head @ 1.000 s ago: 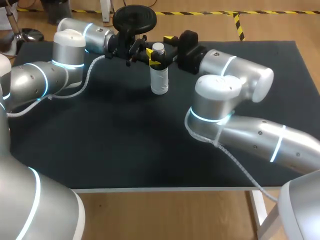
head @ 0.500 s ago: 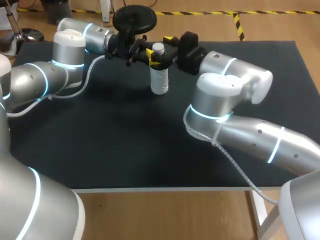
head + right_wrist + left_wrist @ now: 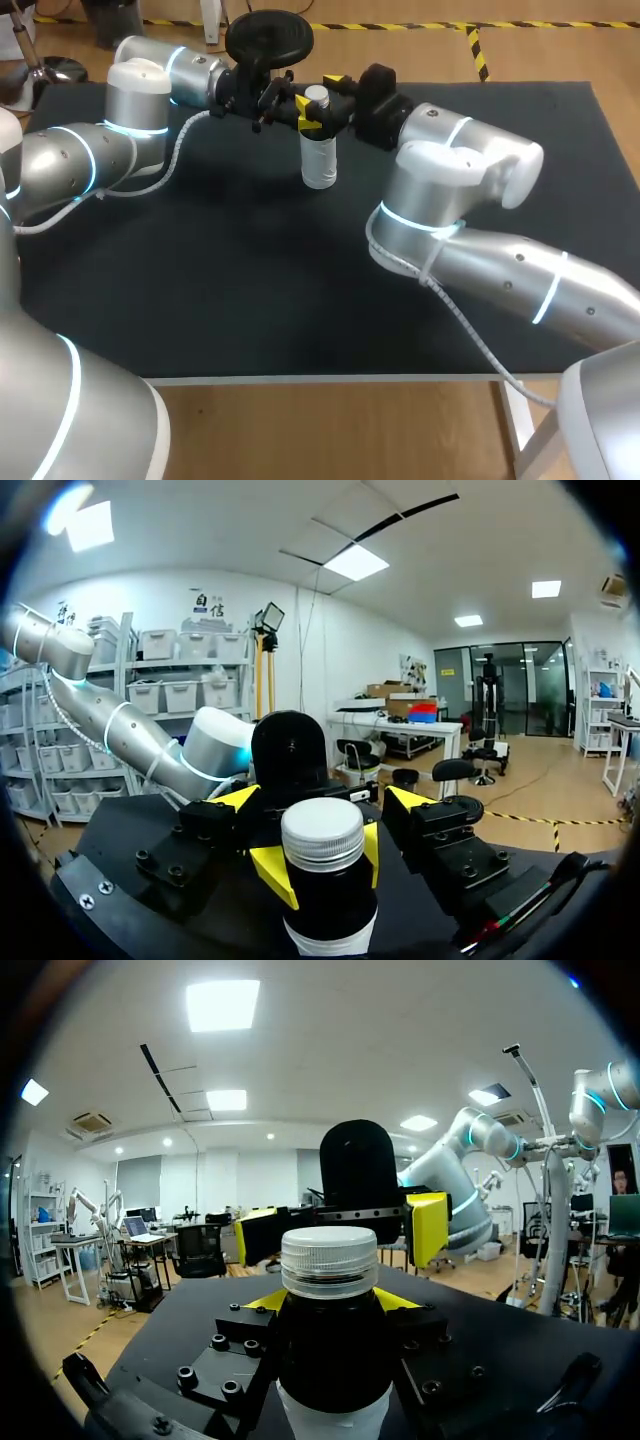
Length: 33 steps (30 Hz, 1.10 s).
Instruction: Unscrew the bottle cap
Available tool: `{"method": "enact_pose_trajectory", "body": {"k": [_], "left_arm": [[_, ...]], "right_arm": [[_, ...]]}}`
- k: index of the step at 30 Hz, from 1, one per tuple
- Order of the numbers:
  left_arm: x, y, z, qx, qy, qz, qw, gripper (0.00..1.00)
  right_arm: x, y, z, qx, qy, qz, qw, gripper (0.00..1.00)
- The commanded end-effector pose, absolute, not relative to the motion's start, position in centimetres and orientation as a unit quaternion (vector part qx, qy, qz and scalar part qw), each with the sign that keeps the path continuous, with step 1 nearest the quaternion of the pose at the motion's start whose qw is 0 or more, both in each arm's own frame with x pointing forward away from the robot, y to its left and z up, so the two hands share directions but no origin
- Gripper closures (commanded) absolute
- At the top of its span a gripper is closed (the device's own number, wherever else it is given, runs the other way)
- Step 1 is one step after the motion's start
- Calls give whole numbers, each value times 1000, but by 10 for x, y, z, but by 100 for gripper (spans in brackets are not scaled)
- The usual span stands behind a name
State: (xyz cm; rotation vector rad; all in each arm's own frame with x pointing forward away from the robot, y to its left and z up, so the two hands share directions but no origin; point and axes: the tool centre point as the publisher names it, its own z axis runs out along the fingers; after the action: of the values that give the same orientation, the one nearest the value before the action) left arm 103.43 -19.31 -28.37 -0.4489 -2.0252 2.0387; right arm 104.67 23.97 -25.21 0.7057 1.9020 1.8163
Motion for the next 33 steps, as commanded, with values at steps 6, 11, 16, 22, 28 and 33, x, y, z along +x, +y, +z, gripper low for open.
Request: {"method": "enact_pose_trajectory", "body": {"k": [6,11,16,22,28,33], "left_arm": [[1032,-193,-281,-152,-694,695,114,100],[1032,-193,-281,-152,-694,695,114,100],[1032,-193,-281,-152,-694,695,114,100],[1032,-193,-281,-152,-694,695,114,100],[1032,-193,-281,-152,-694,695,114,100],[1032,-193,-281,-152,-694,695,114,100]], "right_arm": [[1048,240,-253,253,681,654,209,5],[1048,240,-253,253,681,655,209,14],[1048,239,-252,251,680,655,210,17],[1049,238,-252,252,681,655,210,37],[1050,239,-252,249,681,655,210,100],[1050,239,-252,245,683,656,209,100]]}}
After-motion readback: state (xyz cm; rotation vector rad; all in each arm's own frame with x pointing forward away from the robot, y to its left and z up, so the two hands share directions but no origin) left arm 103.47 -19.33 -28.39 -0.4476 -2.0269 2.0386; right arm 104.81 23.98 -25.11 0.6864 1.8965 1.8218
